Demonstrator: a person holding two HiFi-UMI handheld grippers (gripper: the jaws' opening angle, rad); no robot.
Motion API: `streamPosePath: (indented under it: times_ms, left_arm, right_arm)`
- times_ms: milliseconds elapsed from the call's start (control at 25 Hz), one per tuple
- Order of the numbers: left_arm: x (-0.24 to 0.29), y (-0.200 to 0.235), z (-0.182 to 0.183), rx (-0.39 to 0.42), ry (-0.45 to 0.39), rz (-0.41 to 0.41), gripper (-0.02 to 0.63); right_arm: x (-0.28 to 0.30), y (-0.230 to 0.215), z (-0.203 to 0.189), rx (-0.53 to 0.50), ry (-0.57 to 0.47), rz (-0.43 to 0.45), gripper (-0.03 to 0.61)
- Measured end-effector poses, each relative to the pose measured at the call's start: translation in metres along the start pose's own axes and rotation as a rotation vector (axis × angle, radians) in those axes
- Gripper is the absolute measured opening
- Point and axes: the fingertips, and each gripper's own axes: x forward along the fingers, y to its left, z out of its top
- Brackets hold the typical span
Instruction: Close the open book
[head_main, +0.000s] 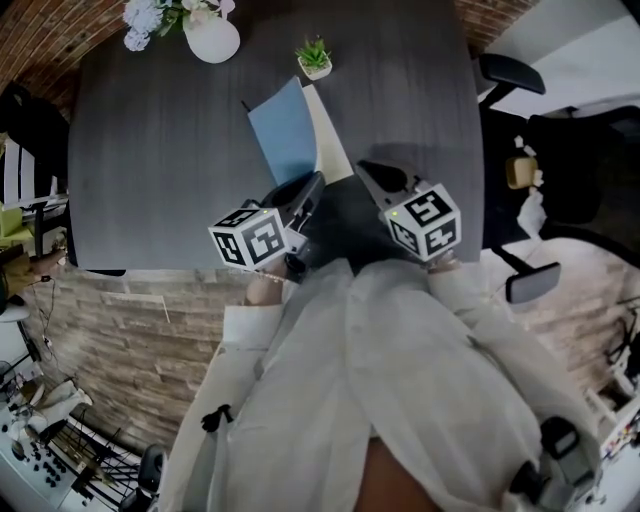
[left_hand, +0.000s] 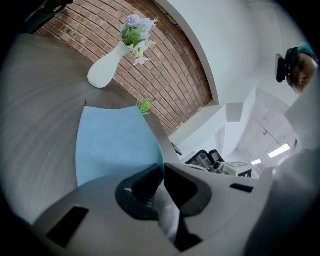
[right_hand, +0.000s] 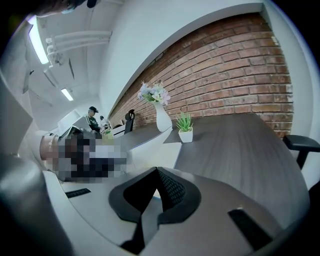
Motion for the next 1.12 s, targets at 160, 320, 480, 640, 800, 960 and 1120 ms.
streamPosePath:
  times_ms: [160, 320, 480, 640, 800, 960, 1120]
  left_arm:
    - [0.009, 0.002, -0.003, 0.016, 0.028, 0.012, 0.028]
    - [0.017, 0.005, -0.006, 0.035, 0.053, 0.029, 0.028]
    - [0.024, 0.006, -0.01, 0.058, 0.082, 0.048, 0.028]
    - [0.03, 0.007, -0.012, 0.062, 0.107, 0.059, 0.028]
    - [0.036, 0.01, -0.016, 0.065, 0.134, 0.072, 0.028]
    - [0.044, 0.012, -0.021, 0.094, 0.17, 0.106, 0.029]
    - [0.05, 0.014, -0.025, 0.145, 0.215, 0.136, 0.029]
  right_arm:
    - [0.001, -0.006, -0.004, 0.013, 0.011, 0.001, 0.005]
    - [0.003, -0.007, -0.008, 0.022, 0.028, 0.005, 0.005]
    - [0.003, -0.008, -0.012, 0.009, 0.043, 0.009, 0.005]
    - [0.003, -0.01, -0.012, 0.007, 0.045, 0.012, 0.005]
    - [0.003, -0.012, -0.012, 0.02, 0.046, 0.012, 0.005]
    - [0.0, -0.015, -0.014, 0.026, 0.045, 0.006, 0.005]
    - [-0.001, -0.017, -0.016, 0.015, 0.056, 0.001, 0.005]
